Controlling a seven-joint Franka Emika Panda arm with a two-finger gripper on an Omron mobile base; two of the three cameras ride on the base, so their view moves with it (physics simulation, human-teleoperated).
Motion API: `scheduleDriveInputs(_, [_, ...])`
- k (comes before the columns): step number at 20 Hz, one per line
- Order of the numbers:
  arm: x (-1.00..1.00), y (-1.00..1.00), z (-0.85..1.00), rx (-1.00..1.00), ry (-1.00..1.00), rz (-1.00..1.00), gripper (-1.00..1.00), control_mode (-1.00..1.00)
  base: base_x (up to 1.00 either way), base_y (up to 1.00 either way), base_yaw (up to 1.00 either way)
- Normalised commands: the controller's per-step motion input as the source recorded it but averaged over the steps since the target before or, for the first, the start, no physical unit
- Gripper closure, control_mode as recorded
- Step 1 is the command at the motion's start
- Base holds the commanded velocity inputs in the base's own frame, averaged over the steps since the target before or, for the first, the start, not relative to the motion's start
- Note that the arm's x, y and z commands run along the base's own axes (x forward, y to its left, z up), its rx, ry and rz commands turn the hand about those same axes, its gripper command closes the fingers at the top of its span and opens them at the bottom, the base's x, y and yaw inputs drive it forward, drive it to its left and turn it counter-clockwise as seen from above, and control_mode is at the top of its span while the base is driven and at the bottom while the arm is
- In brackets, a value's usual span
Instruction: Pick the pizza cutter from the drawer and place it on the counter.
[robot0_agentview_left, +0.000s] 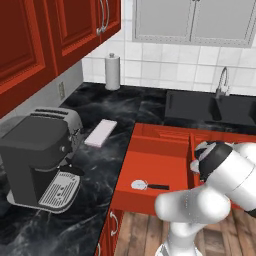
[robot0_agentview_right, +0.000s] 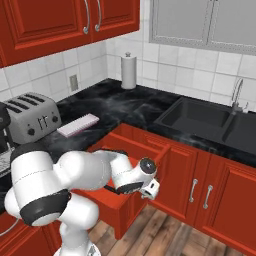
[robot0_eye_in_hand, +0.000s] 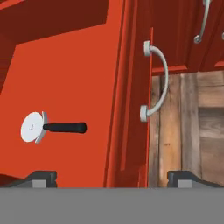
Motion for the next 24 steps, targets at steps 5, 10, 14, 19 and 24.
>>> scheduleDriveInputs(5, [0.58,0.01,1.0,0.06,-0.04,0.27,-1.0,-1.0,0.0,0.0,0.0])
scheduleDriveInputs(10, [0.49,0.37,0.93,-0.2,0.03,0.53,-1.0,-1.0,0.0,0.0,0.0])
scheduleDriveInputs(14, [0.27,0.67,0.3,-0.33,0.1,0.64,-1.0,-1.0,0.0,0.0,0.0])
scheduleDriveInputs(19, [0.02,0.96,-0.26,-0.36,0.02,0.65,-1.0,-1.0,0.0,0.0,0.0])
scheduleDriveInputs(24, [0.0,0.86,-0.61,-0.3,-0.01,0.59,-1.0,-1.0,0.0,0.0,0.0])
